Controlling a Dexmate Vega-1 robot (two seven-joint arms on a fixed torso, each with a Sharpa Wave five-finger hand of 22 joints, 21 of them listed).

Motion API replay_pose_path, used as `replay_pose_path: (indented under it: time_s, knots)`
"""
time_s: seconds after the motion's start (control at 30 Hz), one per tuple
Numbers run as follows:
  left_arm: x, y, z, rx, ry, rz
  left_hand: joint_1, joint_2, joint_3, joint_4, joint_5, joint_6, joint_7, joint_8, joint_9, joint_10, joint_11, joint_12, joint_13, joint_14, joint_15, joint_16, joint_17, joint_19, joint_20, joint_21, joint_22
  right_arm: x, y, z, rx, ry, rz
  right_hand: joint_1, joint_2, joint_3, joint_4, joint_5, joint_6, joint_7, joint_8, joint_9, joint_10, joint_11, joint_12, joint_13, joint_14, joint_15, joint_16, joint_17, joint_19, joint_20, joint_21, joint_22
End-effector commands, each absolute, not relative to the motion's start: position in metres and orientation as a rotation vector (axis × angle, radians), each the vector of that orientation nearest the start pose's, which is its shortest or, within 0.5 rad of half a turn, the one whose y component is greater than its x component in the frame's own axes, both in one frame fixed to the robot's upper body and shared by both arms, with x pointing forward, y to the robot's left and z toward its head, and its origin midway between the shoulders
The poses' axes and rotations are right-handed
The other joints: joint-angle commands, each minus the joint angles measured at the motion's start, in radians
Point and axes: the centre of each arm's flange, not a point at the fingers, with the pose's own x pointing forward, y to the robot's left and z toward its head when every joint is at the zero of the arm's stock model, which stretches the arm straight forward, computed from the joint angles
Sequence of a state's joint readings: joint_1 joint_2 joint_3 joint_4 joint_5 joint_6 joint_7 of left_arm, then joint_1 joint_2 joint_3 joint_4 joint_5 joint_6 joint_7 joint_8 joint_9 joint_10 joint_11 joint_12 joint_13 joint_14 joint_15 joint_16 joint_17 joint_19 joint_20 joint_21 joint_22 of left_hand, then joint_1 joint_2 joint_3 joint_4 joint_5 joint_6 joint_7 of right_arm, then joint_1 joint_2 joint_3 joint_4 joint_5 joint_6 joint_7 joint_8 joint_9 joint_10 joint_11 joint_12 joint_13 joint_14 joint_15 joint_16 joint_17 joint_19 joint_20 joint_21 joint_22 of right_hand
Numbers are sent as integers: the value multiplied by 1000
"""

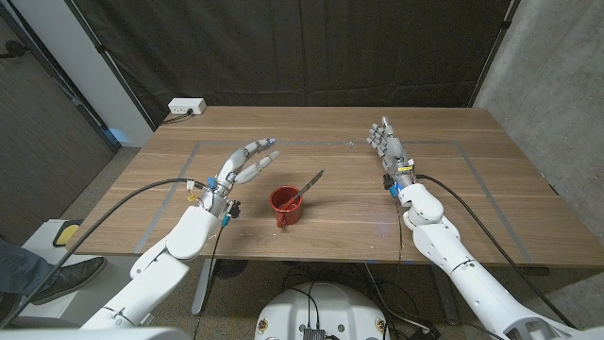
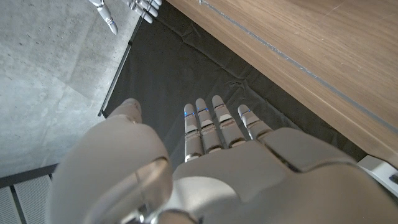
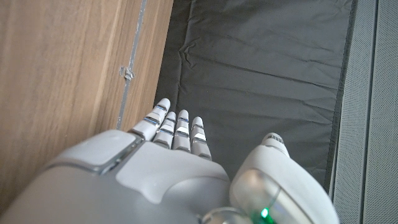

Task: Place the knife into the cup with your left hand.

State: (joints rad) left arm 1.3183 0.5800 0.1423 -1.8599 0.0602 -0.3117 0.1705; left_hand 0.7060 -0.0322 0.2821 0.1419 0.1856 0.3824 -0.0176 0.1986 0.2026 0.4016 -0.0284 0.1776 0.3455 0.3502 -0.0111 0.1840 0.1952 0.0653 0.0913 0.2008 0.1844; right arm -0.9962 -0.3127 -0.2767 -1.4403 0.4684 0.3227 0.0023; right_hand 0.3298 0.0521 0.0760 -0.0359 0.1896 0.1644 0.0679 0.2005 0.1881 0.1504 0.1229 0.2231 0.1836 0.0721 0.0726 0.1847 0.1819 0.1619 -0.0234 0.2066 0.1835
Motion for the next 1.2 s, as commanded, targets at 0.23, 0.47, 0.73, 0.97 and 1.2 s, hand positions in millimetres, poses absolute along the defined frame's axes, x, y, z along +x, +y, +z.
replay_pose_path:
  time_s: [0.23, 0.47, 0.73, 0.97, 1.2]
  knots:
    - [546, 271, -37, 331, -755, -104, -46, 2, -19, 7, 7, -114, 21, -26, 4, -67, 21, 3, -25, -53, 11, 0, 0, -21, 1, 1, 4, 610, -241, -52, 96, -701, 228, -1, 6, 4, -4, -4, 12, 1, 3, 4, 6, -4, 1, 2, 8, 4, 4, 2, 10, -3, 0, 2]
    - [560, 266, -31, 280, -747, -132, -87, -1, -41, 10, 10, -225, 22, -27, 1, -132, 25, 0, -50, -89, 20, 1, 0, -29, 17, 3, 4, 609, -245, -54, 93, -702, 225, -2, 6, 4, -5, -4, 13, 2, 3, 4, 8, -4, 2, 2, 8, 5, 4, 2, 10, -1, 0, 2]
    - [568, 260, -34, 268, -730, -143, -96, -2, -47, 9, 12, -238, 29, -20, -1, -157, 27, 0, -59, -108, 19, -1, -1, -35, 22, 2, 4, 610, -248, -56, 97, -673, 214, -3, 7, 3, -5, -4, 14, 2, 2, 4, 10, -1, 2, 2, 8, 6, 4, 2, 10, 0, 0, 2]
    - [567, 257, -35, 256, -726, -132, -101, -2, -50, 8, 13, -225, 27, -11, -1, -160, 26, 3, -64, -115, 18, -1, -2, -39, 21, 1, 4, 621, -246, -51, 102, -680, 237, -4, 7, 3, -6, -3, 15, 2, 2, 4, 10, -3, 1, 2, 7, 5, 3, 2, 10, 0, 0, 2]
    - [566, 258, -32, 270, -736, -143, -105, -1, -52, 7, 14, -216, 26, -5, -2, -157, 24, 8, -69, -121, 16, -1, -2, -44, 22, 0, 4, 622, -241, -50, 104, -685, 242, -4, 8, 3, -6, -3, 15, 2, 2, 4, 10, -3, 0, 2, 8, 5, 3, 2, 10, 0, -1, 2]
